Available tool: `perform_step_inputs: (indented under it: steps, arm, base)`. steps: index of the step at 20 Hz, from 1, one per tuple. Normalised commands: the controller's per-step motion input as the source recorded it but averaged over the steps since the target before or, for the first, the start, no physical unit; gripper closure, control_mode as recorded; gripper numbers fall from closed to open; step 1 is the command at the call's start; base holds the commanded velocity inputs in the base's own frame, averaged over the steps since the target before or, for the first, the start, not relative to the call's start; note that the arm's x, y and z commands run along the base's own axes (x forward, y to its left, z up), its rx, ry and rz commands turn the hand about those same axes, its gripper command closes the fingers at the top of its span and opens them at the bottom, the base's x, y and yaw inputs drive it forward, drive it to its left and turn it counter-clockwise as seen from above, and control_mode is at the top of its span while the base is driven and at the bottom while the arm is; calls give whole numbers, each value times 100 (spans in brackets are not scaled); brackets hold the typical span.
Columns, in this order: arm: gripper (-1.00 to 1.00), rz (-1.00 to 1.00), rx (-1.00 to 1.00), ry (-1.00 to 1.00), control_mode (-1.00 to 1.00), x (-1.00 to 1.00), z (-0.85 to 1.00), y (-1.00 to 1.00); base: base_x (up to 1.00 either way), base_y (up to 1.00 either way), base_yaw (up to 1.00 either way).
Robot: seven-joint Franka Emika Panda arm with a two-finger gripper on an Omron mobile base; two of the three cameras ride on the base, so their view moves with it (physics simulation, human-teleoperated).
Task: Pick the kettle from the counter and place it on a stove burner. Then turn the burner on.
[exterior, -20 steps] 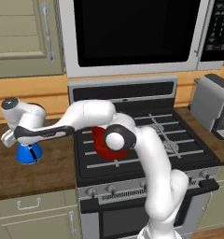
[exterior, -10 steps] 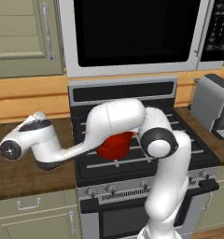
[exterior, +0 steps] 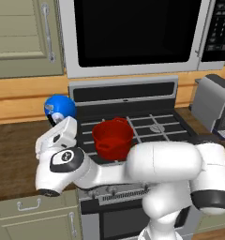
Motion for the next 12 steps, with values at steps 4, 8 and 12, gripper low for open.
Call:
perform_step_inputs:
  steps: [4,8,12]
  arm:
    - [100,-30,16,-1,-100,-35,90,-100]
    - [100,-48,32,26,-100,-19,54,-100]
    - [100,-49,36,35,-100,-6,30,-100]
  base:
    - [0,0,0]
    - [0,0,0]
    - [0,0,0]
